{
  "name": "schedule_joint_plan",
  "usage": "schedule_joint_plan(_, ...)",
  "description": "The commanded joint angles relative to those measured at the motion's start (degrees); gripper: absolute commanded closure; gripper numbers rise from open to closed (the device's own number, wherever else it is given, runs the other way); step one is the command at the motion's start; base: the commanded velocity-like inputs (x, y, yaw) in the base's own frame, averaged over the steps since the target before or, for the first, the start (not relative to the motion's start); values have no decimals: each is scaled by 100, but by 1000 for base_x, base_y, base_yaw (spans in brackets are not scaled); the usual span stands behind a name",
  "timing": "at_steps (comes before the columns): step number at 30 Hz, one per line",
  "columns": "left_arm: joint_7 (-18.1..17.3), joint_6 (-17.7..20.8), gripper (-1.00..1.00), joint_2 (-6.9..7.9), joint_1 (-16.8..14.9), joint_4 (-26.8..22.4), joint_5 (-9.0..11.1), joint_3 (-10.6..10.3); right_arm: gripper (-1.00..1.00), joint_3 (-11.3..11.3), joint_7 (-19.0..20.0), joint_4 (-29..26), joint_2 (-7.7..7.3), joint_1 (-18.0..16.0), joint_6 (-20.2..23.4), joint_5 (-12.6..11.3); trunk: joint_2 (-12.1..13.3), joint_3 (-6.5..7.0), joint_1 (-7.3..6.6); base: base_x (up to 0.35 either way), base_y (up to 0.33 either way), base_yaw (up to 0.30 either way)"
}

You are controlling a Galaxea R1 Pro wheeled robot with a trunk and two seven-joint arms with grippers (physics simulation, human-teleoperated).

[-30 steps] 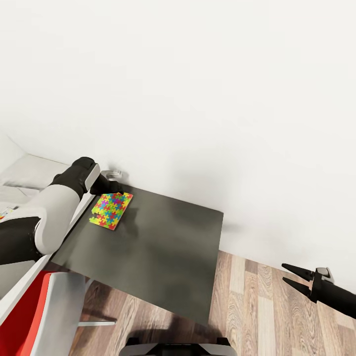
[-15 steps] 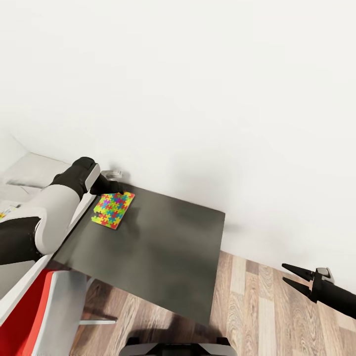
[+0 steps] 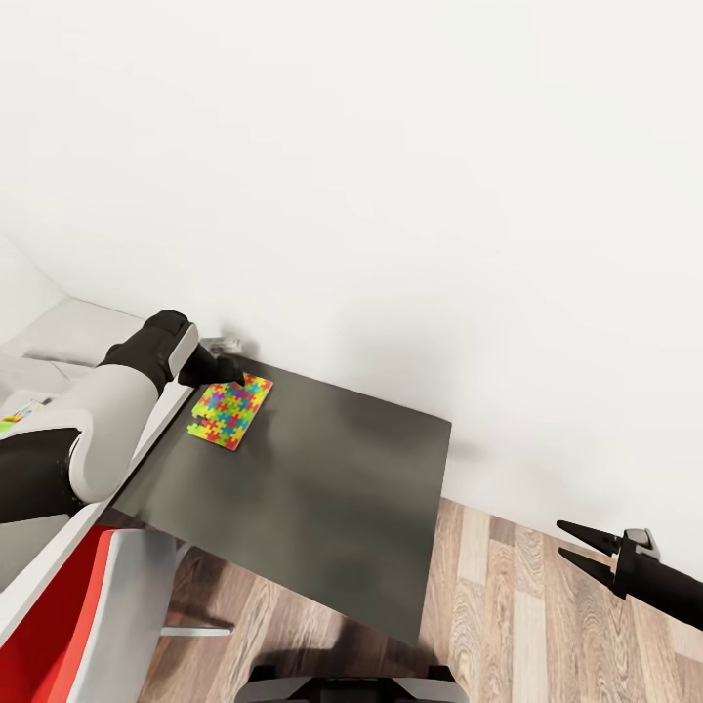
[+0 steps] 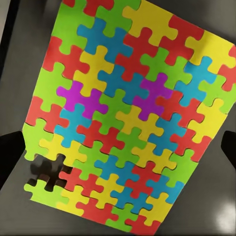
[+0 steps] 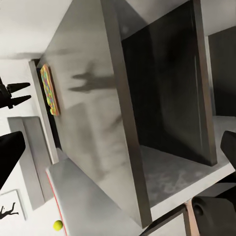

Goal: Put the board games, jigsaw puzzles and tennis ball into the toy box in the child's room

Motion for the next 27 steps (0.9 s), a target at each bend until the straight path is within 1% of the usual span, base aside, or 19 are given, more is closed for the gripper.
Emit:
schedule_joint_plan(1, -47, 29, -100, -3, -3, -4, -61, 45, -100, -4, 21, 1, 0, -3, 22, 12, -9, -8, 3, 0, 0, 4)
schedule_joint_plan(15, -45, 57, -100, -25, -3, 15, -59, 47, -100, -2, 21, 15, 0, -3, 22, 12, -9, -13, 3, 0, 0, 1)
schedule_joint_plan(27, -39, 57, -100, -19, -3, 17, -57, 53, -100, -5, 21, 18, 1, -3, 22, 12, -9, -72, 3, 0, 0, 0)
